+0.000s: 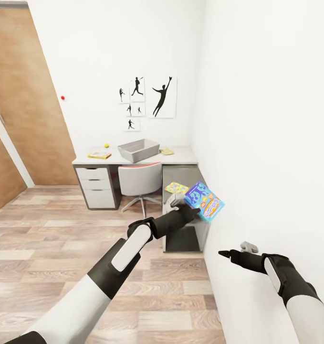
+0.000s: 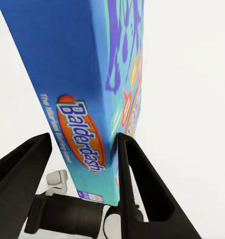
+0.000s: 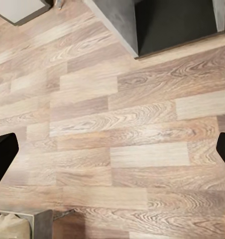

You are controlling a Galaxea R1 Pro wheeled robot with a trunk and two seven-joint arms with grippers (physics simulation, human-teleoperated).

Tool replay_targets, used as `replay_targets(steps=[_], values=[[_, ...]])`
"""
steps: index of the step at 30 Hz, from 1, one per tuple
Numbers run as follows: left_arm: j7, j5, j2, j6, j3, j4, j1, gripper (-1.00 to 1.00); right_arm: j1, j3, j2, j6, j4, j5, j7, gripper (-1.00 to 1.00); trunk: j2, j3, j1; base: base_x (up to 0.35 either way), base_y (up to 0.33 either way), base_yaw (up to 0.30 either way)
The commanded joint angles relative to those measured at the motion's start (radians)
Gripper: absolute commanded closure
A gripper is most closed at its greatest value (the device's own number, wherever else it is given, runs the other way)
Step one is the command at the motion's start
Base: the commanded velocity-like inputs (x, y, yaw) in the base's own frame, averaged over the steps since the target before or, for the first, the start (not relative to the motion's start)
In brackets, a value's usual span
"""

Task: Put all the toys in the child's room - the three board games (two on the bed and one on the table), the two jigsaw puzzles on the table, and the tennis ball on the table - inside the toy box on the table in the child's room.

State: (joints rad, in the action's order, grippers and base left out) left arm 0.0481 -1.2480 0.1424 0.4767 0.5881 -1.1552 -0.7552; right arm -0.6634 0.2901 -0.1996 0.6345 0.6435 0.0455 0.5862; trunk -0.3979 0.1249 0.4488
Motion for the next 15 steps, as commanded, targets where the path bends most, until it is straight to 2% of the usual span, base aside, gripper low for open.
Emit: replay_targets(steps=[1, 15], values=[[0.001, -0.005, 0.0, 0.003, -0.001, 0.0, -0.001, 1.0, -0.001, 0.003, 0.0, 0.008, 0.001, 0.005, 0.001, -1.0, -0.002, 0.002, 0.001, 0.333, 0.0, 0.0], [0.001, -0.005, 0.0, 0.003, -0.001, 0.0, -0.001, 1.0, -0.001, 0.003, 0.0, 0.008, 0.002, 0.004, 0.001, -1.0, -0.002, 0.002, 0.001, 0.333, 0.0, 0.0]])
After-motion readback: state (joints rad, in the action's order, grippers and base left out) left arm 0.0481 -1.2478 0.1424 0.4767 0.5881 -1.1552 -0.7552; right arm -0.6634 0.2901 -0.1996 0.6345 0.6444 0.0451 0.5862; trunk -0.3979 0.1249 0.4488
